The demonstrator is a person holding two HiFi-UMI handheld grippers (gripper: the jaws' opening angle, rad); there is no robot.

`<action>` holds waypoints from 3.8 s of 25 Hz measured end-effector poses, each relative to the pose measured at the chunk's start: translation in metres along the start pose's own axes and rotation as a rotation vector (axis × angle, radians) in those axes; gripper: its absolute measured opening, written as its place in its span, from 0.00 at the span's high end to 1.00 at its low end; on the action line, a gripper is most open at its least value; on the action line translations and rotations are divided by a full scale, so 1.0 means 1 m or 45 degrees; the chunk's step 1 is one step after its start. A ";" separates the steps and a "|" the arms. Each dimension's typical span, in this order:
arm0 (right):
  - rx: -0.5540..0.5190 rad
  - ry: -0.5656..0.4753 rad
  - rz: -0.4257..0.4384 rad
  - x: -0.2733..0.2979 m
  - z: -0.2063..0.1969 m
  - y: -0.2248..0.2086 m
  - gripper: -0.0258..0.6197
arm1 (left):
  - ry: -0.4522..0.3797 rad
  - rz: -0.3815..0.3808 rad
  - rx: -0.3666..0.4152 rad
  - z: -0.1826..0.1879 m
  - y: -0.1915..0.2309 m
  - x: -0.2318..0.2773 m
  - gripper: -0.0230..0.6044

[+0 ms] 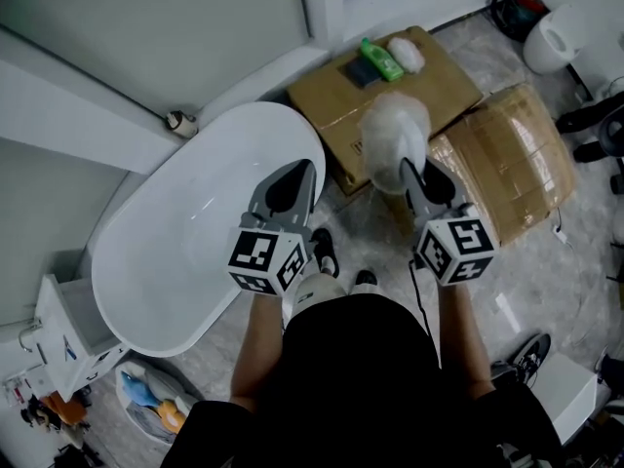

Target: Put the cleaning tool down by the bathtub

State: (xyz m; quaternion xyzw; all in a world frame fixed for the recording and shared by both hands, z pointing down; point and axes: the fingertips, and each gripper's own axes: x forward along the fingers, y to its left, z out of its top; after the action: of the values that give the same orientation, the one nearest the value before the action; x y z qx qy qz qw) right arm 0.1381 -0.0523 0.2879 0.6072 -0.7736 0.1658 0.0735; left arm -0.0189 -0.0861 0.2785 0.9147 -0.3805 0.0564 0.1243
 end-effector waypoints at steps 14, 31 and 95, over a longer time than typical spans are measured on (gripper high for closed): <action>-0.020 -0.002 -0.082 0.084 0.036 0.007 0.82 | -0.008 -0.098 0.005 0.034 0.076 0.053 0.97; -0.043 0.163 0.000 0.152 0.000 0.017 0.82 | 0.071 -0.045 -0.076 0.002 0.120 0.078 0.97; -0.290 0.791 0.423 0.421 -0.293 -0.105 0.82 | 0.393 0.582 -0.446 -0.205 0.189 0.205 0.97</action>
State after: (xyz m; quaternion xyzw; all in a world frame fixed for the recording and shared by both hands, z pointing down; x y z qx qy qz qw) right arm 0.1078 -0.3581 0.7122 0.3819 -0.8160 0.2647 0.3440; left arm -0.0105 -0.2991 0.5515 0.7508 -0.5567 0.1546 0.3203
